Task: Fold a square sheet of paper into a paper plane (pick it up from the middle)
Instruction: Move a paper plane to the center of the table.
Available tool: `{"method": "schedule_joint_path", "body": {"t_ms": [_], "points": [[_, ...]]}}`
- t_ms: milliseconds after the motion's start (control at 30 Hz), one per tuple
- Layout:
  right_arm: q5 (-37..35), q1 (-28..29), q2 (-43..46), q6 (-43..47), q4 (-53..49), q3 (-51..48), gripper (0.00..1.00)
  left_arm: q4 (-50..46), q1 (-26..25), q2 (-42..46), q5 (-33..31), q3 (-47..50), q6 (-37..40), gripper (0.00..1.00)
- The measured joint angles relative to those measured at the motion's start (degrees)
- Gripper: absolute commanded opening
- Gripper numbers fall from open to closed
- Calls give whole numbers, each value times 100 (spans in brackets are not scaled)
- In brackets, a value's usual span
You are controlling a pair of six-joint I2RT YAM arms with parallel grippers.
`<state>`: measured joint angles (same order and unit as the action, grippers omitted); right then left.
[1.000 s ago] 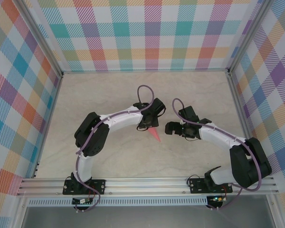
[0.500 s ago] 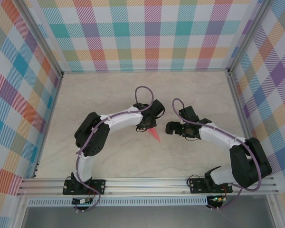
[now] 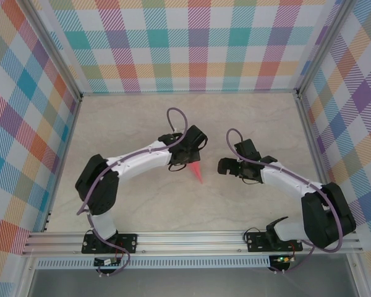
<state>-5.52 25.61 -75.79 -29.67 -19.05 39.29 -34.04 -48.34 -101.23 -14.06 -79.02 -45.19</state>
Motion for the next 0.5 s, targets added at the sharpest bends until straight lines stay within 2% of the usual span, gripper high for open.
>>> {"method": "schedule_joint_path", "body": {"t_ms": [233,500], "points": [[-39,-55,575,-214,22,-70,99,1403,219,1106,942,1113,656,1],[417,-55,811,-448,57,-70,96,3115,686,1069,2321,2166,866,0]]}}
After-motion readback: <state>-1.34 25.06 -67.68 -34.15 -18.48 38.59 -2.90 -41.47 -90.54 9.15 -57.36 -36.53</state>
